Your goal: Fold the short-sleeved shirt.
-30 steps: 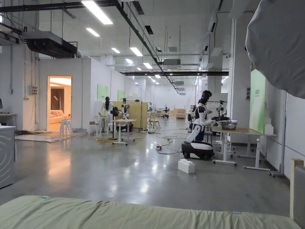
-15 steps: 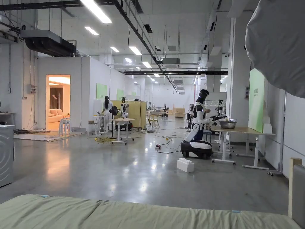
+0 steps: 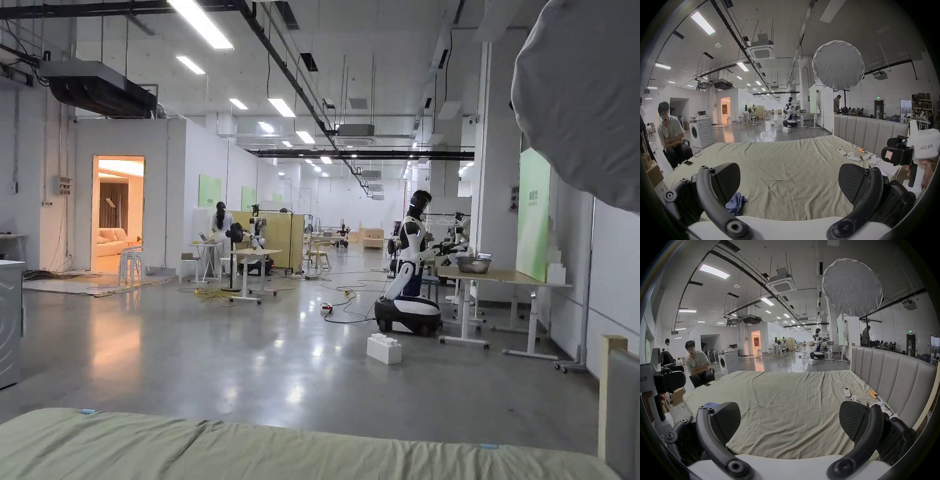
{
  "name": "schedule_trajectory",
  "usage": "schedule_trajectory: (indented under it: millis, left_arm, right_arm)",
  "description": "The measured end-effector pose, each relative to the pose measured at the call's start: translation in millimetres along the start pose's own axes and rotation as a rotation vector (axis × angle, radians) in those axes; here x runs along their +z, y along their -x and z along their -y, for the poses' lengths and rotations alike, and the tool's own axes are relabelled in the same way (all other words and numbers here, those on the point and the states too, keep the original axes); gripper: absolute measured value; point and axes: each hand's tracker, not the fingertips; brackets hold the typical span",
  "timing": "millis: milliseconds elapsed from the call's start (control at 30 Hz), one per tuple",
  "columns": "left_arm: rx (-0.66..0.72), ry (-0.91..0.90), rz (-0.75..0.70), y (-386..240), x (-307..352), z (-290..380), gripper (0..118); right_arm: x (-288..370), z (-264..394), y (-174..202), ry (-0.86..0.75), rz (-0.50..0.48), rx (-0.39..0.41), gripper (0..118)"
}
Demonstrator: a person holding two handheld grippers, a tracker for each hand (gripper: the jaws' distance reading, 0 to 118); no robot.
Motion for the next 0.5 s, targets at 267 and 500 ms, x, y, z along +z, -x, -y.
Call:
schedule_trajectory:
  millis: [267,500]
  left_arm:
    - [0.006,0.011,-0.006,3.5,0.1,0.4,118]
    - [0.041,0.016,-0.008,7.5,0.6,1.5,118]
  right_arm:
    - [-2.7,-6.6,-5.2,-0.024,0.056,-0.081,118]
    - [3.3,-12.7,1.3,-0.036,0.027,-0.111,118]
